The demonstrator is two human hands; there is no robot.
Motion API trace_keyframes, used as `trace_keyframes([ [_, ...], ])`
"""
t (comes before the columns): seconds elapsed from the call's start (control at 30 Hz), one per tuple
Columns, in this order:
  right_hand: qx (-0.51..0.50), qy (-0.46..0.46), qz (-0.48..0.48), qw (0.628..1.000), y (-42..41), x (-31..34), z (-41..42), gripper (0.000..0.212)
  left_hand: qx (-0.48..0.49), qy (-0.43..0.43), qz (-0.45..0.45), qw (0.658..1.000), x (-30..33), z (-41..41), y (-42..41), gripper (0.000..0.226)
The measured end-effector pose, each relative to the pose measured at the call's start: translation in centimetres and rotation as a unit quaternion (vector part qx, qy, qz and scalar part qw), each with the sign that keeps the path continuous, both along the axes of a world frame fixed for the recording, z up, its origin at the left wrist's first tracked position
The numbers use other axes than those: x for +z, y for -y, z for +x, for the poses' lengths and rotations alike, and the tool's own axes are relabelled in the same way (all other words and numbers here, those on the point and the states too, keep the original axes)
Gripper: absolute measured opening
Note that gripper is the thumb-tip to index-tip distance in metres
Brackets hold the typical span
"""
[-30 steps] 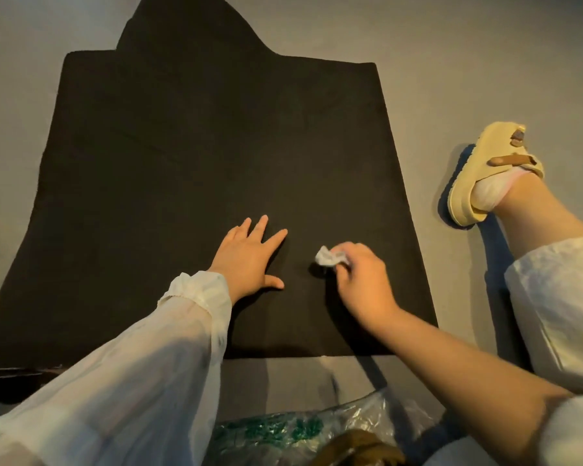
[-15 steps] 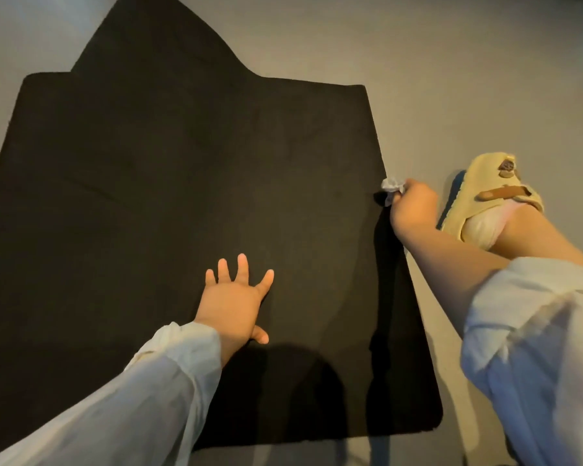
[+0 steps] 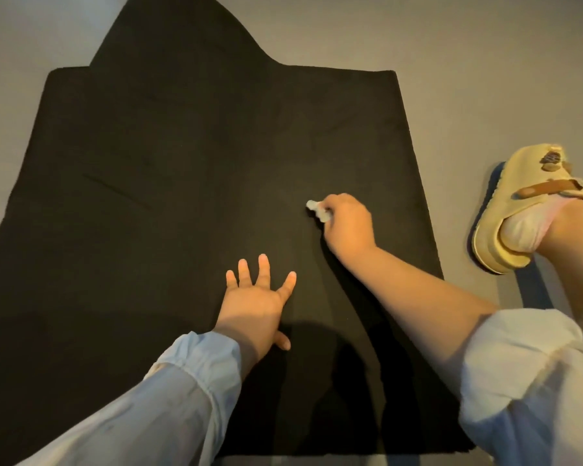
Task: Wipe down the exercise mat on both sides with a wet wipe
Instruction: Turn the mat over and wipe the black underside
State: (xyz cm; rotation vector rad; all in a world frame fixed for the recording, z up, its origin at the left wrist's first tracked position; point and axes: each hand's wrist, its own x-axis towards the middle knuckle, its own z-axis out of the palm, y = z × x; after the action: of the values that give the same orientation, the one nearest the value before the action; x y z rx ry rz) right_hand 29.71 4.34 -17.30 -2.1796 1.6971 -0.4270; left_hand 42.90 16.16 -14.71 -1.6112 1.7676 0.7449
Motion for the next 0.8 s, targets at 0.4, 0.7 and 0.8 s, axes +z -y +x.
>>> trace_keyframes([
  [0.4,-0.204,-0.112,-0.003,0.972,7.9,1.5,-9.6,0.023,-0.001,-0.017,0.001,1.000,-0.3,0.3,-0.2,0.113],
  [0.7,0.033,-0.058,-0.005,0.998,1.7,0.9,6.1,0.026,-0.010,-0.017,0.002,1.000,0.5,0.3,-0.1,0.110],
  [0.8,0.157,-0.021,0.021,0.987,-0.5,1.1,7.0,0.024,-0.002,-0.025,0.013,1.000,0.8,0.3,0.0,0.110],
])
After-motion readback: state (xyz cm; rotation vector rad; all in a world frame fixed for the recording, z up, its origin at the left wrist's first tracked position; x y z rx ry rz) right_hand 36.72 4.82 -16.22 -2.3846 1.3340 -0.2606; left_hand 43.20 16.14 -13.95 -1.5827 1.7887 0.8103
